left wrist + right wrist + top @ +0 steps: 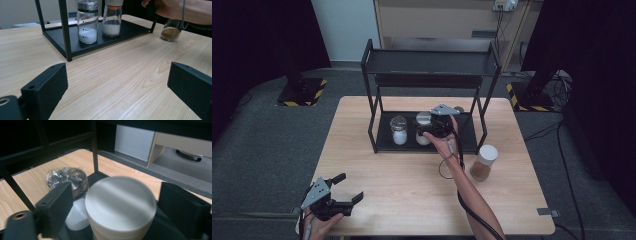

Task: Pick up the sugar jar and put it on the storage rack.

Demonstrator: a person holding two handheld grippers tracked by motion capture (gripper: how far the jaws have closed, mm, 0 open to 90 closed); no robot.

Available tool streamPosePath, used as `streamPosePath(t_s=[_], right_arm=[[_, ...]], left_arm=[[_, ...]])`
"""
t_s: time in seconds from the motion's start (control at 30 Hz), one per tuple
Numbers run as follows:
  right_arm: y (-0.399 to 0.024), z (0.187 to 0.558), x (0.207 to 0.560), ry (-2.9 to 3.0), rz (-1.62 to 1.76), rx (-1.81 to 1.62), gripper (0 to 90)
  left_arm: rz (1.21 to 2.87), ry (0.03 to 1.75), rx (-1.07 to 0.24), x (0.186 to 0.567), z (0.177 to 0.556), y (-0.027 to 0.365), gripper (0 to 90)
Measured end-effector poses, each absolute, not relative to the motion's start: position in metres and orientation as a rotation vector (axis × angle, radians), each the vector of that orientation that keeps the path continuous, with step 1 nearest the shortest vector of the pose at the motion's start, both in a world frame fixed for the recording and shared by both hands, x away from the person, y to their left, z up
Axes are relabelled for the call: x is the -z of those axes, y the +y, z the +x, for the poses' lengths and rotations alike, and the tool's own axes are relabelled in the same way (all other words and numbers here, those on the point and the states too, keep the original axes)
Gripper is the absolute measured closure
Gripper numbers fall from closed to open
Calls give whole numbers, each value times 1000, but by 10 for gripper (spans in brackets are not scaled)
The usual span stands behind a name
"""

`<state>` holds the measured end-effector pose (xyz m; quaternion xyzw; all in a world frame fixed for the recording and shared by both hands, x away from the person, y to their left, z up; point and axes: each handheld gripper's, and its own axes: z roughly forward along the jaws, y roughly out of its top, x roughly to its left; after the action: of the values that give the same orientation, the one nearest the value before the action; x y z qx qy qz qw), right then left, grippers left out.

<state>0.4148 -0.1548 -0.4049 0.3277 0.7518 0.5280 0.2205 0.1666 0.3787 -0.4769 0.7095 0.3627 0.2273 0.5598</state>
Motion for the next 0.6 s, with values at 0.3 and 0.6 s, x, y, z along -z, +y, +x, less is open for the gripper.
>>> streamPosePath(t_s=[0.3, 0.6], right_arm=[[-161, 404, 386, 2102, 852, -1480, 92], [-169, 389, 361, 2141, 809, -1515, 80]], left_arm=[[1675, 853, -534, 477, 167, 378, 21], [1674, 852, -537, 477, 166, 378, 20]])
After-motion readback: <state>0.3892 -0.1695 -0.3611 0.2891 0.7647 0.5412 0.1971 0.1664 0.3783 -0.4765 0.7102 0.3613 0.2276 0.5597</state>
